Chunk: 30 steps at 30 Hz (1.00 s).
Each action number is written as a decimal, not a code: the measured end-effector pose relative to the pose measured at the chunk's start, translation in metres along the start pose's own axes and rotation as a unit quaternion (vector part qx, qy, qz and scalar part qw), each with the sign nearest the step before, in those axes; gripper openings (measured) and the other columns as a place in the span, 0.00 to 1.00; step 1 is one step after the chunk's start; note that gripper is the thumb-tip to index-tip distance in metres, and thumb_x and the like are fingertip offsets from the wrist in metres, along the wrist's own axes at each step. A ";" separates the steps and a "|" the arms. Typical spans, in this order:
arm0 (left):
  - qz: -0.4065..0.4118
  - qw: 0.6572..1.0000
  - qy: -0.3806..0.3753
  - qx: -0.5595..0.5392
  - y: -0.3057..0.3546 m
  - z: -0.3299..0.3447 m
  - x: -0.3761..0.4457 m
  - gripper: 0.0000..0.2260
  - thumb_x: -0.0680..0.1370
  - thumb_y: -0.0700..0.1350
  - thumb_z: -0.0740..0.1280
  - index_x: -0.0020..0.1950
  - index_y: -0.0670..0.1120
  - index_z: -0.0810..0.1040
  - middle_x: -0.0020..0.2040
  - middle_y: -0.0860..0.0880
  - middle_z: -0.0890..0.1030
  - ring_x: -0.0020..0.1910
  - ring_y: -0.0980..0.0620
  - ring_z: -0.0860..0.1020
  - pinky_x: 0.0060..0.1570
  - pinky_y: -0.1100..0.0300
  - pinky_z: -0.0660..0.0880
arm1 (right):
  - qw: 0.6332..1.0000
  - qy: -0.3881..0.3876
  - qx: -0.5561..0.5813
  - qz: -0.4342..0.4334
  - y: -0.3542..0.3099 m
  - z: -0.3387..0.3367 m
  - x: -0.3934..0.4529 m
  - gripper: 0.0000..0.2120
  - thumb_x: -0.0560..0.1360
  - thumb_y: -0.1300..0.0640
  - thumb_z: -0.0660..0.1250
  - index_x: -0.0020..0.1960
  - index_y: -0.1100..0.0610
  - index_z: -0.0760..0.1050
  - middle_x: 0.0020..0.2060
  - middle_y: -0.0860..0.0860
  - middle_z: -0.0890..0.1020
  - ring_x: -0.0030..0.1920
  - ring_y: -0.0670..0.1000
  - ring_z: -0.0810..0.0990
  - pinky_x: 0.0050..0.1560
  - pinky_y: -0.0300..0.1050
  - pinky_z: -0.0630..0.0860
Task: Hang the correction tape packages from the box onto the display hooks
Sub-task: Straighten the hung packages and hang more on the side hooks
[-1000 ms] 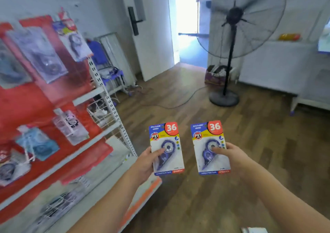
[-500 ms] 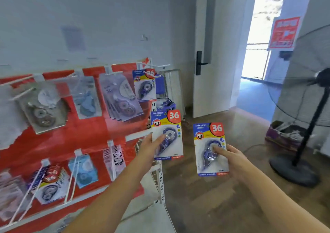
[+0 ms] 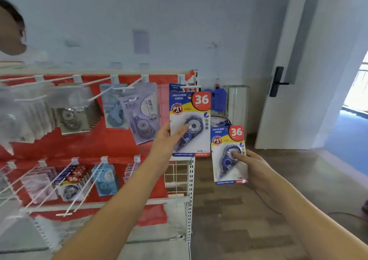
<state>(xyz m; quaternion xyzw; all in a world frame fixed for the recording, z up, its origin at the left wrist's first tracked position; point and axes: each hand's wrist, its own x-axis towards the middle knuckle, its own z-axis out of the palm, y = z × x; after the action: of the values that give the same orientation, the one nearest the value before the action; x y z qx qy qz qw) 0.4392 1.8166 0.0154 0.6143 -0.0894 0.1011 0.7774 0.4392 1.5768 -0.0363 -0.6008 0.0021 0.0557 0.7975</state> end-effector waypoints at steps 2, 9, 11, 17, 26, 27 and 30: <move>0.008 1.000 0.023 0.011 0.003 0.004 -0.003 0.08 0.76 0.43 0.69 0.53 0.52 0.78 0.51 0.52 0.84 0.54 0.50 0.81 0.54 0.54 0.78 | 1.000 -0.025 -0.002 0.010 -0.001 -0.002 0.012 0.30 0.59 0.53 0.80 0.57 0.62 0.76 0.52 0.61 0.83 0.48 0.60 0.83 0.54 0.58 0.78; 0.036 0.994 0.072 0.074 0.008 0.013 -0.010 0.06 0.76 0.44 0.70 0.49 0.54 0.77 0.45 0.57 0.82 0.46 0.59 0.80 0.42 0.68 0.78 | 0.996 -0.084 -0.004 0.020 0.007 -0.002 0.028 0.22 0.67 0.57 0.71 0.58 0.64 0.75 0.48 0.60 0.84 0.43 0.57 0.85 0.38 0.47 0.81; 0.042 0.992 0.085 0.086 0.007 0.010 -0.011 0.07 0.75 0.45 0.70 0.51 0.54 0.78 0.46 0.57 0.82 0.46 0.59 0.81 0.40 0.70 0.77 | 0.997 -0.079 -0.006 0.020 0.009 -0.004 0.031 0.22 0.67 0.57 0.70 0.59 0.64 0.75 0.48 0.60 0.84 0.42 0.57 0.85 0.38 0.48 0.81; 0.032 0.989 0.106 0.098 0.005 0.003 -0.009 0.08 0.76 0.46 0.69 0.55 0.50 0.78 0.50 0.53 0.83 0.47 0.57 0.81 0.42 0.65 0.79 | 0.998 -0.063 0.002 0.025 0.011 -0.005 0.034 0.21 0.68 0.58 0.70 0.59 0.64 0.74 0.47 0.59 0.85 0.41 0.56 0.85 0.35 0.47 0.81; -0.053 0.980 0.129 0.141 -0.001 0.011 0.075 0.19 0.78 0.49 0.67 0.65 0.41 0.74 0.58 0.45 0.79 0.47 0.51 0.77 0.39 0.65 0.73 | 0.999 -0.017 -0.031 0.027 0.008 0.000 0.036 0.37 0.57 0.49 0.79 0.61 0.63 0.73 0.49 0.58 0.85 0.45 0.58 0.85 0.48 0.53 0.80; -0.066 0.979 0.132 0.139 -0.002 0.013 0.085 0.20 0.78 0.50 0.67 0.66 0.40 0.73 0.60 0.44 0.78 0.50 0.48 0.77 0.43 0.63 0.72 | 0.999 -0.014 -0.031 0.027 0.008 0.002 0.036 0.33 0.61 0.52 0.76 0.62 0.64 0.73 0.49 0.58 0.85 0.45 0.58 0.85 0.49 0.53 0.80; -0.095 0.975 0.146 0.140 -0.007 0.012 0.111 0.26 0.77 0.53 0.68 0.69 0.39 0.71 0.63 0.43 0.76 0.61 0.43 0.74 0.53 0.58 0.69 | 0.999 -0.010 -0.043 0.024 0.006 0.007 0.034 0.22 0.70 0.56 0.71 0.61 0.64 0.73 0.47 0.58 0.85 0.43 0.56 0.85 0.43 0.49 0.82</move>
<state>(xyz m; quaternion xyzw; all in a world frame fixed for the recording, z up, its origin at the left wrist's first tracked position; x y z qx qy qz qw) 0.5482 1.8083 0.0410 0.7016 0.0988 0.1274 0.6941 0.4726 1.5877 -0.0425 -0.6340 0.0065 0.0807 0.7691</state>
